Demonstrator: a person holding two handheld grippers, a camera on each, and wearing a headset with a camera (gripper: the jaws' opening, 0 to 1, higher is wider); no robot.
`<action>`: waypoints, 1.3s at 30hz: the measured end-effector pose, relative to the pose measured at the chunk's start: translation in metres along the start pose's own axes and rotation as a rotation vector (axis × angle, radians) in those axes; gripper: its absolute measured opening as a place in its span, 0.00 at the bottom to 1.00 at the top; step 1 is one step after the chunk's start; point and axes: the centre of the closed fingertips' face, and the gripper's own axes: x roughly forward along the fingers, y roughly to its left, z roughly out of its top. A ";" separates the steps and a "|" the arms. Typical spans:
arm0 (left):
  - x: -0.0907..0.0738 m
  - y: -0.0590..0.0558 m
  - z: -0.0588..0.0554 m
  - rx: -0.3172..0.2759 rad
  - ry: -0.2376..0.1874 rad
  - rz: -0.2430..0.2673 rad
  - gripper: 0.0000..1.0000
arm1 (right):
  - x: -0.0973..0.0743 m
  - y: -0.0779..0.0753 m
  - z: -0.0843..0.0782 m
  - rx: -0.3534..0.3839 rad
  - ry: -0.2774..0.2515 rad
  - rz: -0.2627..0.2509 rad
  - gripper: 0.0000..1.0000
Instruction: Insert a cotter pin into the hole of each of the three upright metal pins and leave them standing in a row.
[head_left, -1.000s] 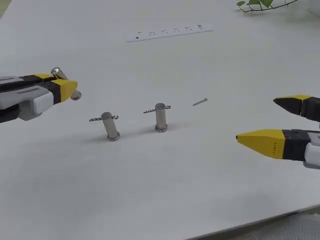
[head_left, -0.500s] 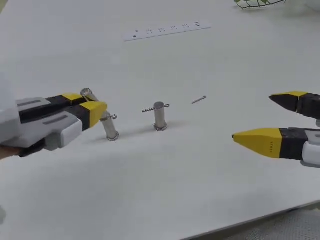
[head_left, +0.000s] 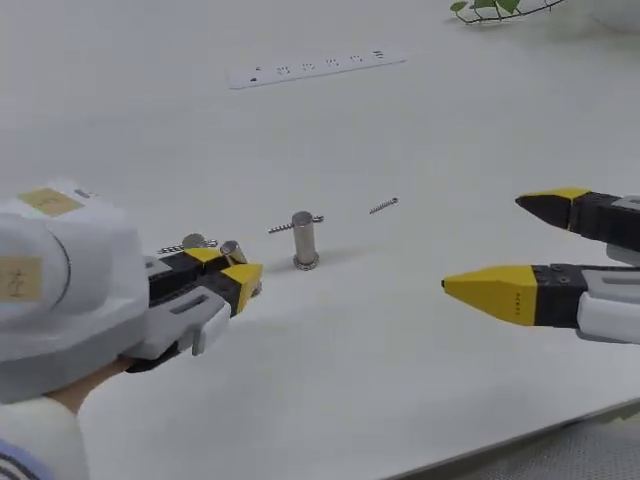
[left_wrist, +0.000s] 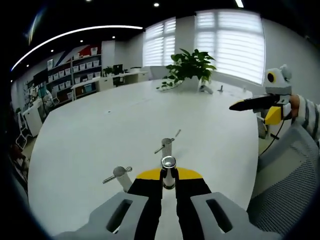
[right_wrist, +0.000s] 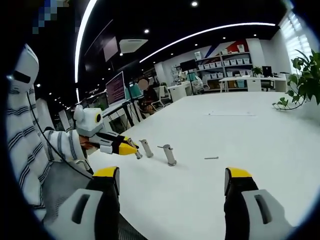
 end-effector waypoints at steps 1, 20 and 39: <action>0.001 0.000 -0.002 0.002 0.005 0.002 0.05 | 0.000 0.000 0.000 0.001 0.000 0.000 0.85; 0.021 -0.004 -0.031 0.007 0.077 0.052 0.05 | -0.001 -0.003 -0.008 0.008 0.016 -0.005 0.85; 0.028 0.000 -0.042 -0.054 0.052 0.080 0.05 | 0.000 -0.004 -0.008 0.018 0.009 -0.003 0.84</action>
